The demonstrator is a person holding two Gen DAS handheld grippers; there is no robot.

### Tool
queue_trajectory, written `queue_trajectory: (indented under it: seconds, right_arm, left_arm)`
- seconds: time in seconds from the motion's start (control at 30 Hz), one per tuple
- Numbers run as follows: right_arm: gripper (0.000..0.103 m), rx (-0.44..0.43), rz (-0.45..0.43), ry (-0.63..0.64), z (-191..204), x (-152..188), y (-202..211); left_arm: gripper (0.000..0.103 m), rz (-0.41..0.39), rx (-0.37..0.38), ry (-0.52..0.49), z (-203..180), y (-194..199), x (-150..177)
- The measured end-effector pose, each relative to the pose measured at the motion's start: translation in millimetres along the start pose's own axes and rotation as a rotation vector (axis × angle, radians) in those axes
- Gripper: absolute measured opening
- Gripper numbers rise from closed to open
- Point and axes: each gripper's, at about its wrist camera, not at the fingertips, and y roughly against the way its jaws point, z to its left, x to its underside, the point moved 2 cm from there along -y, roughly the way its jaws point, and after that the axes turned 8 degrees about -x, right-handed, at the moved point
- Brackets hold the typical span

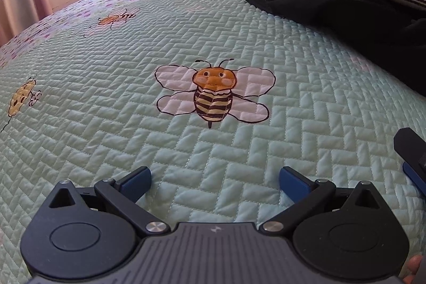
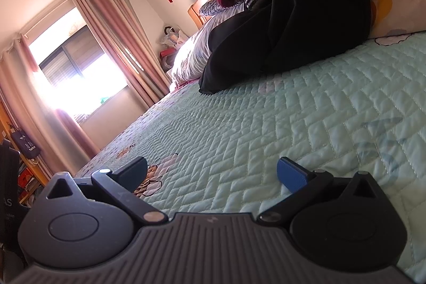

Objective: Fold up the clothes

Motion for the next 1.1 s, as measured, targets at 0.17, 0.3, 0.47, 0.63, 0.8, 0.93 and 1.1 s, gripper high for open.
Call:
queue_trajectory:
  seconds: [0.17, 0.3, 0.47, 0.63, 0.8, 0.93, 1.1]
  right_arm:
    - [0.103, 0.002, 0.002, 0.001, 0.1, -0.2, -0.4]
    - [0.103, 0.004, 0.003, 0.002, -0.3, 0.0, -0.6]
    - [0.103, 0.008, 0.006, 0.005, 0.0, 0.0, -1.4]
    - [0.103, 0.010, 0.008, 0.007, 0.2, -0.2, -2.1]
    - [0.103, 0.012, 0.009, 0.008, 0.8, -0.3, -2.2]
    - [0.103, 0.012, 0.010, 0.008, 0.5, -0.1, -2.5]
    - [0.103, 0.013, 0.010, 0.008, 0.4, -0.1, -2.7]
  left_arm:
    - [0.102, 0.005, 0.026, 0.011, 4.6, -0.1, -1.1]
    - [0.102, 0.007, 0.031, 0.026, 9.1, 0.2, -2.5]
    - [0.102, -0.003, 0.060, 0.057, 16.6, 2.9, -3.2]
    - [0.102, -0.023, 0.061, 0.085, 21.8, 6.2, -4.5]
    - [0.102, -0.016, 0.045, 0.092, 23.9, 4.2, -4.6]
    - [0.102, -0.031, 0.048, 0.100, 26.0, 8.0, -4.7]
    - [0.102, -0.019, 0.061, 0.103, 27.1, 6.5, -4.6]
